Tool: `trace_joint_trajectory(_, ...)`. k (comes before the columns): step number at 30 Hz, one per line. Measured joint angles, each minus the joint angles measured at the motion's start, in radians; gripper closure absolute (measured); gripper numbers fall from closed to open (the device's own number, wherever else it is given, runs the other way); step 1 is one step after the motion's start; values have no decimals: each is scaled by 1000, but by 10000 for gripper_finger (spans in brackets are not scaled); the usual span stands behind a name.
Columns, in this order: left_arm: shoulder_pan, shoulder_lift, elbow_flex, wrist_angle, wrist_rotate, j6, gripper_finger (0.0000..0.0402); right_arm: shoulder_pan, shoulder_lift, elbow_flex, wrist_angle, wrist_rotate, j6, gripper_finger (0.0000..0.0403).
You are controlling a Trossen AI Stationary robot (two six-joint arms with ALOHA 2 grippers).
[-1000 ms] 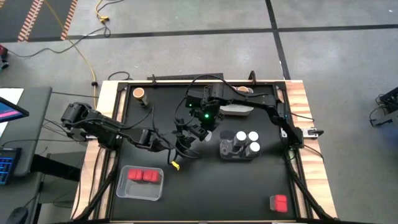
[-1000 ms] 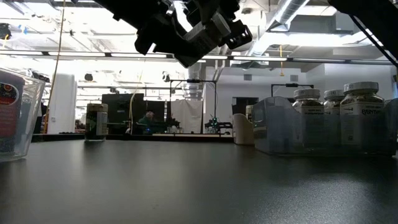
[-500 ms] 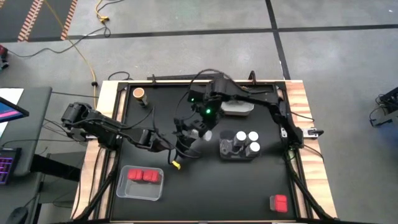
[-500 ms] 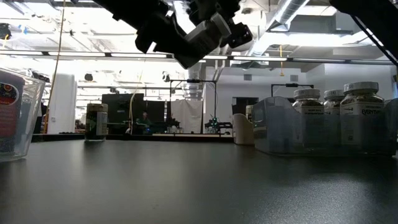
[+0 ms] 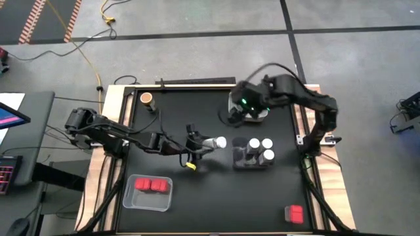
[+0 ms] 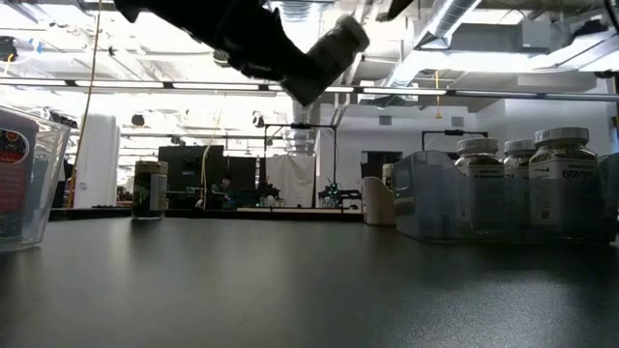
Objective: Sort spices by type
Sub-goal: Put the white spice bottle in the black bin
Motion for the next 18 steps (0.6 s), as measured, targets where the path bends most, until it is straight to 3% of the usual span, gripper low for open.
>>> trace_joint_trajectory(3, 21, 0, -52, 148, 85, -54, 191, 74, -51, -50, -1, 110, 52, 85)
trace_joint_trajectory(6, 33, 0, -108, 291, 150, -106, 191, 140, -96, -122, -1, 150, 70, 85)
trace_joint_trajectory(11, 34, 0, -175, 477, 160, -163, 191, 223, -179, -313, 0, 170, 97, 85)
trace_joint_trajectory(18, 41, -1, -208, 683, 165, -205, 191, 303, -417, -692, 67, 207, 96, 85)
